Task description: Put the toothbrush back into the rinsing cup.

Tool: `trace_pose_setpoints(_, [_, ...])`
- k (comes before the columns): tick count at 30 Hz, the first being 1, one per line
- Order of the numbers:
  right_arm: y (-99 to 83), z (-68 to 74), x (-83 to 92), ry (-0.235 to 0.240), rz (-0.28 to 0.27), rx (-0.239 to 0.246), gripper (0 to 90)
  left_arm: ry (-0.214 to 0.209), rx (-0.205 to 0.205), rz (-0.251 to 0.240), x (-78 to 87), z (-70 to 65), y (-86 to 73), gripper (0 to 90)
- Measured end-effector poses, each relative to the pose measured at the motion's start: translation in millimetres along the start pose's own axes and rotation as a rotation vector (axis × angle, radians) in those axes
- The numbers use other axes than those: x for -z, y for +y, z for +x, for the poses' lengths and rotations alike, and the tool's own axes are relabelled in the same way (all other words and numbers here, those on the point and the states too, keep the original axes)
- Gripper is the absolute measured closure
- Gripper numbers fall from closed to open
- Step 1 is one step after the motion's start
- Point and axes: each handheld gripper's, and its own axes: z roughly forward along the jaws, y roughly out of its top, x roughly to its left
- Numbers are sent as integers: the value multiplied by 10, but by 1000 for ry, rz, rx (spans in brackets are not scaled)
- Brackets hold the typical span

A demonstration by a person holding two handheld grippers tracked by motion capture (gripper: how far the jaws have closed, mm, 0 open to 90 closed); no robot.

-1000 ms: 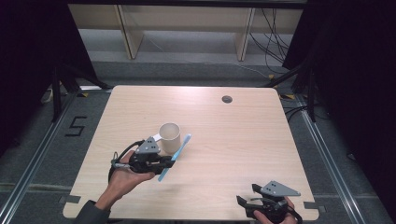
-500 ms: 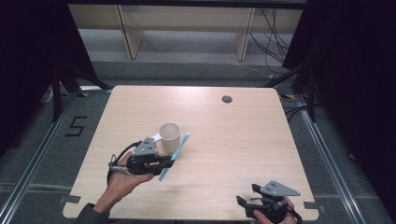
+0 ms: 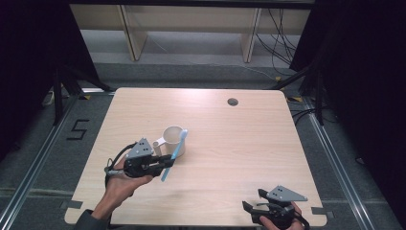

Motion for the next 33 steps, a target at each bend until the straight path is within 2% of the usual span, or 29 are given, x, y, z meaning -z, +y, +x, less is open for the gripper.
trace_pose_setpoints(4, [3,2,10,7,4,-7,257,15,5,-20,46,20,23,784])
trace_pose_setpoints(6, [-1,1,2,0,2,-5,256,19,13,-45,81,43,32,785])
trace_pose_setpoints(9, [3,2,10,6,5,-7,256,0,15,-69,103,66,33,784])
trace_pose_setpoints(10, [-1,-1,1,1,2,-5,257,7,17,-90,134,87,37,784])
trace_pose_setpoints(13, [0,0,14,8,11,-10,257,7,21,-113,157,114,39,784])
trace_pose_setpoints(14, [2,-4,11,8,8,-12,256,17,20,-125,178,136,41,785])
trace_pose_setpoints(15, [-1,17,11,19,15,-42,256,20,29,-139,181,149,40,785])
trace_pose_setpoints(18, [-2,18,12,17,17,-45,256,44,39,-160,207,192,39,785])
trace_pose_setpoints(19, [-2,18,12,17,17,-45,256,44,39,-160,207,192,39,785])
trace_pose_setpoints(20, [0,-9,10,6,8,-9,257,53,36,-172,217,213,37,785])
trace_pose_setpoints(24, [-3,-16,10,7,9,-10,256,75,38,-205,231,267,25,784])
trace_pose_setpoints(25, [-3,-12,9,9,12,-17,257,86,36,-227,238,291,16,784])
trace_pose_setpoints(29, [-1,-11,11,8,12,-15,257,90,24,-252,240,317,1,784])
trace_pose_setpoints(31, [-2,-12,13,5,10,-13,256,92,11,-288,233,342,-17,784])
trace_pose_setpoints(33, [-3,-10,11,9,13,-17,256,96,10,-295,232,351,-22,785])
